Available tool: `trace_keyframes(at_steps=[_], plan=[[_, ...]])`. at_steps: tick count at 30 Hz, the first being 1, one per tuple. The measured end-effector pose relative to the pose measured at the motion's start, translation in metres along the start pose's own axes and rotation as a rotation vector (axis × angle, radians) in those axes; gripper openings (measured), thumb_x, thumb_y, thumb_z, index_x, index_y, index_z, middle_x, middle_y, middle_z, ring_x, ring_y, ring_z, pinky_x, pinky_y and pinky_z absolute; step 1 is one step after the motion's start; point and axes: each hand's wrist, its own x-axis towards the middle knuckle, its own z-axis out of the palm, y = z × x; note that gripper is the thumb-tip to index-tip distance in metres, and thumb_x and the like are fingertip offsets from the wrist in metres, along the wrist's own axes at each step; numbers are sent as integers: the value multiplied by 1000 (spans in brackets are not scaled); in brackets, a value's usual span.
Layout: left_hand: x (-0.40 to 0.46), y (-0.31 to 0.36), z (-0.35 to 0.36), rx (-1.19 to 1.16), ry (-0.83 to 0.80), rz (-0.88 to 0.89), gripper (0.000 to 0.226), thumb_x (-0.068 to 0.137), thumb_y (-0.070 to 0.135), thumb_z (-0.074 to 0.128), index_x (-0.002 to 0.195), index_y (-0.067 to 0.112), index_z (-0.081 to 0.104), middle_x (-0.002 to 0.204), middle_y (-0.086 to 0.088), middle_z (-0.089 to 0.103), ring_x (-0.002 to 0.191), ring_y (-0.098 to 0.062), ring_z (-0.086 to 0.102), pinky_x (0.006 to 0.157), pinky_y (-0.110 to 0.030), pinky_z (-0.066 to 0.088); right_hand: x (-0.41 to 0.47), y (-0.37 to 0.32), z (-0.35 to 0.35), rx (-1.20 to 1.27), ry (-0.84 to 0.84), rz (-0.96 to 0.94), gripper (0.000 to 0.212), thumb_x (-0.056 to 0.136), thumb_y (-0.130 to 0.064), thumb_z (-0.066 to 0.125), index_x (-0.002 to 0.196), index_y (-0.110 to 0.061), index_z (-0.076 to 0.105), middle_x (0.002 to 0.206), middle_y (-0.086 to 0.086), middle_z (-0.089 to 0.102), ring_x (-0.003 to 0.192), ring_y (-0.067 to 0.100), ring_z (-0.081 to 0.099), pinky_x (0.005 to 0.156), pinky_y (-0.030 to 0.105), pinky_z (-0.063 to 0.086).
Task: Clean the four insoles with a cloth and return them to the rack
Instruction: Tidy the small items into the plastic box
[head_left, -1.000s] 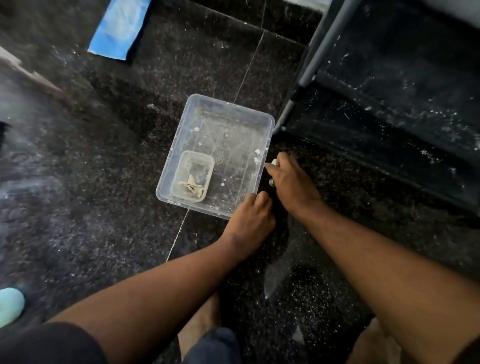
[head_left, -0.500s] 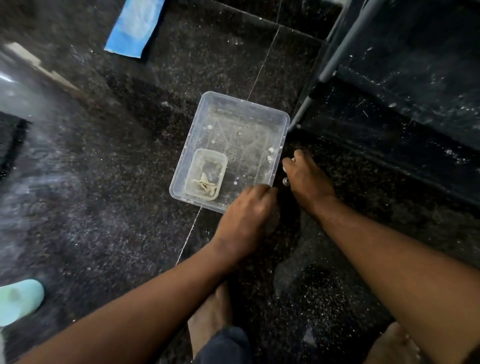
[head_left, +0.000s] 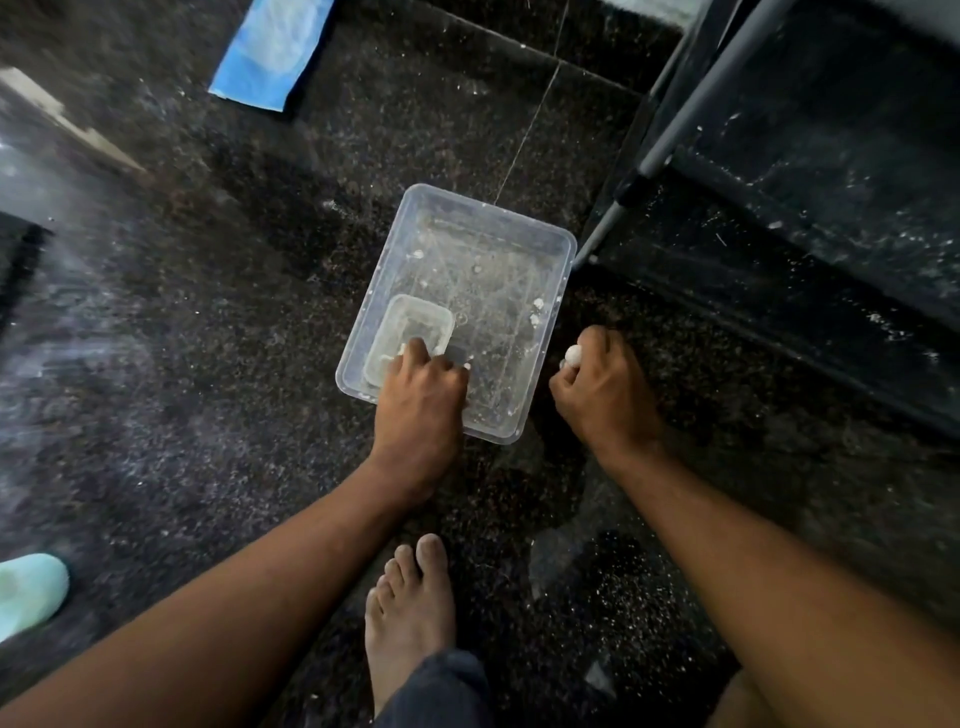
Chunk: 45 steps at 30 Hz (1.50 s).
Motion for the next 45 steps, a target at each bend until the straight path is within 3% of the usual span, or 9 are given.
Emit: trace_keyframes(at_steps=[5, 14, 23, 28, 31, 35, 38, 42, 45], plan=[[6, 0, -1, 101, 43, -18, 5, 79, 16, 74, 77, 12, 76, 87, -10, 62, 93, -36, 54, 70, -43, 42, -11, -22, -4, 132, 31, -117, 20, 76, -16, 60, 93, -8, 55, 90, 11, 56, 81, 28, 54, 62, 39, 47], [-1, -2, -6, 21, 48, -29, 3, 78, 17, 76, 78, 14, 75, 89, -7, 60, 91, -35, 52, 68, -43, 41, -13, -55, 4, -123, -225, -305, 19, 85, -33, 62, 90, -16, 69, 106, 7, 55, 104, 28, 47, 83, 44, 38], [-2, 2, -6, -20, 61, -20, 10, 83, 16, 72, 91, 14, 76, 95, -7, 62, 94, -33, 53, 72, -46, 45, -9, -62, 9, -179, -201, -372, 18, 76, -36, 72, 78, -18, 72, 97, 5, 59, 100, 29, 48, 78, 42, 33], [3, 15, -14, -124, 61, 6, 34, 82, 6, 50, 104, 13, 75, 99, -11, 65, 96, -35, 55, 77, -48, 49, -18, -41, -2, 181, -116, -177, 19, 85, -29, 60, 84, -11, 67, 92, 8, 57, 92, 29, 51, 76, 41, 44], [11, 32, -18, -154, 28, 14, 42, 77, -1, 62, 115, 14, 74, 105, -11, 66, 100, -36, 57, 82, -48, 52, -19, -20, 0, 308, -6, 70, 5, 82, -10, 61, 80, -6, 64, 87, 12, 57, 84, 31, 56, 74, 40, 48], [24, 50, -18, -230, 18, 30, 38, 83, 1, 62, 118, 10, 73, 108, -14, 67, 103, -38, 61, 84, -47, 53, -10, 5, 5, 307, -100, 290, 12, 84, -5, 67, 95, -4, 71, 96, 13, 62, 88, 30, 62, 81, 37, 49], [31, 56, -14, -263, 19, 15, 35, 88, 2, 60, 120, 9, 72, 113, -14, 68, 106, -37, 61, 89, -46, 52, -5, 10, 11, 292, -164, 271, 18, 81, -9, 72, 99, -9, 71, 97, 10, 61, 89, 27, 61, 83, 37, 51], [35, 53, -10, -280, 17, -6, 36, 85, -3, 61, 118, 6, 74, 111, -15, 69, 104, -37, 62, 91, -46, 53, -3, 10, 24, 227, -224, 202, 3, 84, -12, 68, 82, -11, 65, 90, 3, 55, 82, 16, 55, 73, 25, 43], [33, 47, -12, -286, 16, -19, 34, 84, -3, 64, 116, 5, 75, 108, -17, 70, 103, -39, 61, 91, -47, 53, -5, 14, 26, 194, -254, 146, 10, 92, -18, 56, 93, -12, 64, 100, 6, 56, 90, 18, 57, 80, 37, 49]])
